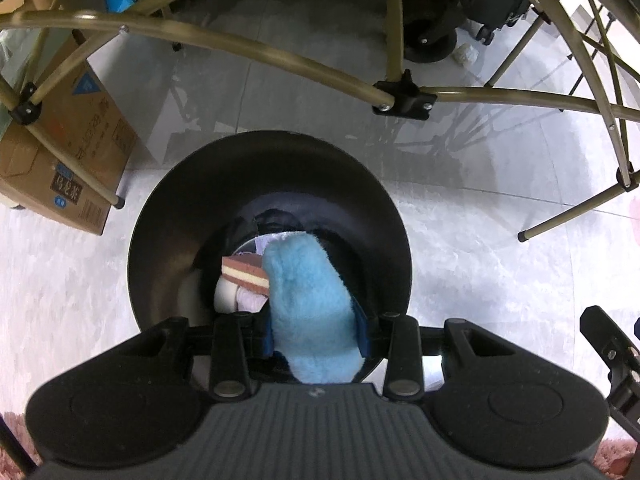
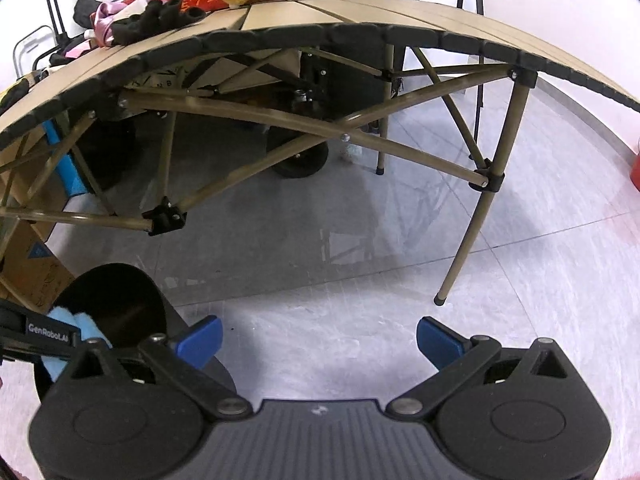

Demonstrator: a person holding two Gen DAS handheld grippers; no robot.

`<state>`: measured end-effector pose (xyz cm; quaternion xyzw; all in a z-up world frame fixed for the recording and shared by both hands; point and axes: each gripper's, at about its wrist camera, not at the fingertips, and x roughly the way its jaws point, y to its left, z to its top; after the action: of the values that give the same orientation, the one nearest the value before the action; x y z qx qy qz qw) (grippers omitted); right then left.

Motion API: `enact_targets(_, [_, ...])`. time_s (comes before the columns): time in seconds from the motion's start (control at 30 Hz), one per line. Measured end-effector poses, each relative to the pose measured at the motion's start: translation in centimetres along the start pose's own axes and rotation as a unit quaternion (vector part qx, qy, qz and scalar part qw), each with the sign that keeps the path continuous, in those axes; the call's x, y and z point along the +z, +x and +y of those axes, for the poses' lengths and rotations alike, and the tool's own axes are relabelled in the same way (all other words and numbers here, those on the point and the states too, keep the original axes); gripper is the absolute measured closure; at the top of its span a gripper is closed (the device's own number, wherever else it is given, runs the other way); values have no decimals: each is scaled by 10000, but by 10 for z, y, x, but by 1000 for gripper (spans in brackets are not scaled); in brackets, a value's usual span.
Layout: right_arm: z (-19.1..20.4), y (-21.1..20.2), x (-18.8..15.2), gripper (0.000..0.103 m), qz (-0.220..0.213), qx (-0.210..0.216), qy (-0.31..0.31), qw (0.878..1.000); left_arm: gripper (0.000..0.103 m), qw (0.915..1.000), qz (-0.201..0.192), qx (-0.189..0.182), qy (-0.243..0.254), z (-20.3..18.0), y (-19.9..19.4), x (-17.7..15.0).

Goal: Collect trash
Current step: 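Lower the light blue plush into the bin and open the left tool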

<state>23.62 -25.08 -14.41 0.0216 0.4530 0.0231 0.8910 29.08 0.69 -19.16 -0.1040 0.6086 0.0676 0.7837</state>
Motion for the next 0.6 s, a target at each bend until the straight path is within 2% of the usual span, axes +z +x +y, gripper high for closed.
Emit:
enact_targets(0.13, [4,0,0,0,-5,14,-54,10000,62,9999,-13,-2,-104,4,-3,2])
enact_targets(0.2, [4,0,0,0,-5,12,-58,10000,46,9999,-75,25,-106,4,-6,3])
enact_targets(0.27, [4,0,0,0,-4,12,-60,10000,11,9997,-143,81,-154,5,-10,3])
enact_targets(0.33, [4,0,0,0,-4,12,-62,10000,0,9994,-172,177,-229,6,-13,5])
enact_targets(0.6, [4,3,2,0,14,-9,-11,10000,0,9987,155,406,-280,13,-6,6])
